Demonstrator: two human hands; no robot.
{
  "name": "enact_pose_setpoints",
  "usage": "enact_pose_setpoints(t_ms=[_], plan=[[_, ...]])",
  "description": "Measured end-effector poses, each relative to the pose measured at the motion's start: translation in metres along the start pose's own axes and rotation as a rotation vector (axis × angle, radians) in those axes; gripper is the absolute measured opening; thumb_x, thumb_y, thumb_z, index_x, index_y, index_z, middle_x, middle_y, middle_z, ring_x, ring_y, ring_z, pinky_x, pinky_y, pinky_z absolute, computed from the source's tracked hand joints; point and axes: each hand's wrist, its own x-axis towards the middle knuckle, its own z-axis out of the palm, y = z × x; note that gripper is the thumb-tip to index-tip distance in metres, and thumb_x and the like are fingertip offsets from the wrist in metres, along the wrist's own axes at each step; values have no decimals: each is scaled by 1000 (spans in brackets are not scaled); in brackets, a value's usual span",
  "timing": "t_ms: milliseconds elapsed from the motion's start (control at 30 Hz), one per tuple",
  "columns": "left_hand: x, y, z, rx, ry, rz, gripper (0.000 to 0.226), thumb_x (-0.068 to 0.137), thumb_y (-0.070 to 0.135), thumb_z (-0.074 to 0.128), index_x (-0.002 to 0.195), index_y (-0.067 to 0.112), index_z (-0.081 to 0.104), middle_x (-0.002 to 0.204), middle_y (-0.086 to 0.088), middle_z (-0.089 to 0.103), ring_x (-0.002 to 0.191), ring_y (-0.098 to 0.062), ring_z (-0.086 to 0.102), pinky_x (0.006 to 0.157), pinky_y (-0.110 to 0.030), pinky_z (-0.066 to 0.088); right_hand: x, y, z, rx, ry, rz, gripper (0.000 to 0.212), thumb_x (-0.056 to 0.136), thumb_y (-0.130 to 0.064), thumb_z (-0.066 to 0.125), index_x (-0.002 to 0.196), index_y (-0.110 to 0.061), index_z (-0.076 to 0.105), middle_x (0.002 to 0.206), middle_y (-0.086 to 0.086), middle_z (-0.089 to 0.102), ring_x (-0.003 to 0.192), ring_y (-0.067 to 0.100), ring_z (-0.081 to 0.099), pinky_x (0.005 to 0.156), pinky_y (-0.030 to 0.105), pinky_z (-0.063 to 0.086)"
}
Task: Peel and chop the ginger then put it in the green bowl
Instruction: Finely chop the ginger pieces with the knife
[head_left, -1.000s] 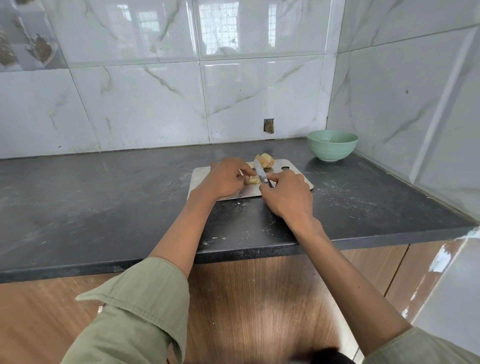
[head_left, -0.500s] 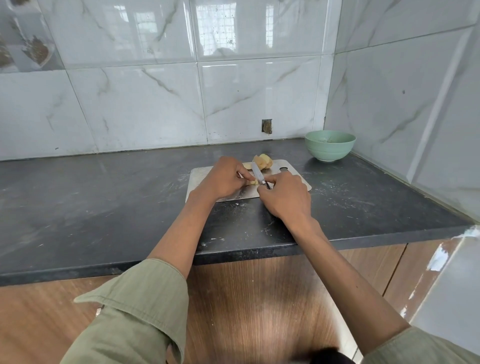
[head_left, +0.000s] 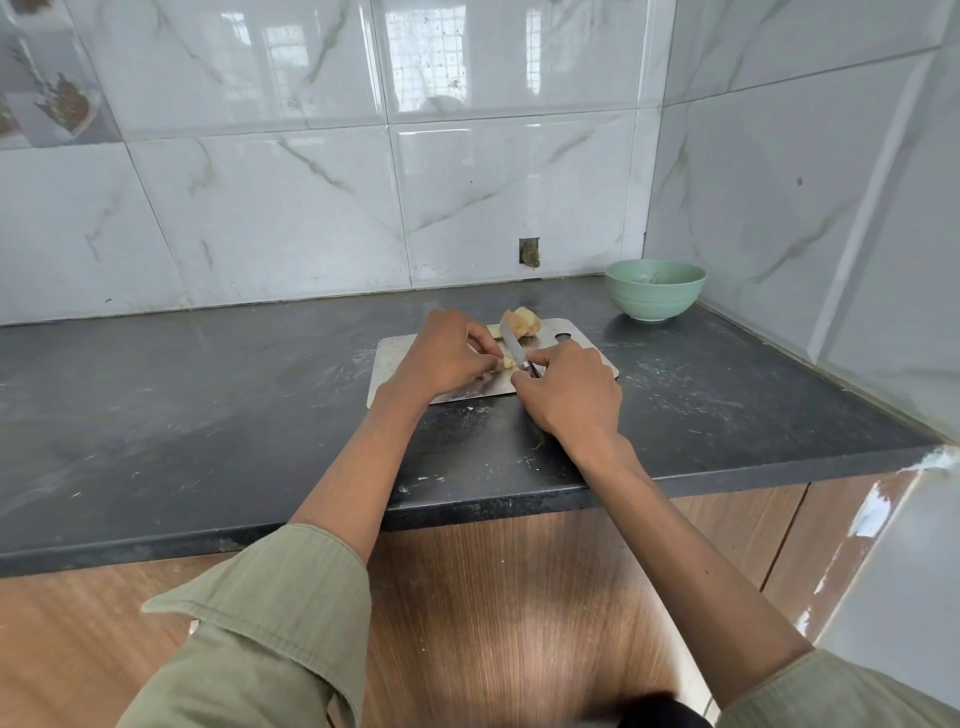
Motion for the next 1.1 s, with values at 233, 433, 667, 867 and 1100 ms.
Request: enact_pose_setpoints(t_ms=[233, 433, 667, 867, 1100], plan=[[-2, 1, -3, 33, -46, 3, 6, 81, 15, 85, 81, 21, 84, 64, 16, 73, 60, -2, 68, 70, -26, 57, 0, 0, -2, -48, -12, 2, 31, 88, -44, 66, 113, -31, 77, 117, 4, 67, 108, 32, 62, 74, 33, 38], [-3, -2, -3, 67, -48, -6, 8, 77, 28, 87, 72, 31, 81, 65, 18, 72, 61, -6, 69, 72, -40, 61, 2, 1, 4, -68, -61, -60, 31, 87, -46, 63, 111, -33, 77, 103, 8, 71, 98, 32, 64, 71, 34, 45], [-1, -3, -4, 80, -12, 14, 9, 74, 33, 89, 79, 34, 81, 72, 21, 74, 73, 0, 70, 78, -40, 60, 0, -2, 1, -39, -29, -87, 35, 89, -41, 61, 121, -36, 75, 112, 6, 71, 105, 31, 64, 78, 37, 48], [-2, -3, -4, 81, -20, -16, 9, 74, 29, 89, 72, 30, 81, 63, 19, 71, 59, -6, 69, 73, -43, 62, -3, -3, 0, -23, -1, -127, 33, 90, -42, 61, 118, -34, 76, 112, 9, 70, 103, 32, 62, 79, 38, 48], [-2, -2, -1, 123, -1, -35, 13, 74, 36, 90, 69, 33, 79, 55, 22, 65, 54, -9, 65, 71, -40, 60, -3, -3, 4, -112, -37, -122, 28, 90, -44, 58, 105, -30, 77, 105, 9, 69, 99, 33, 63, 69, 34, 37]])
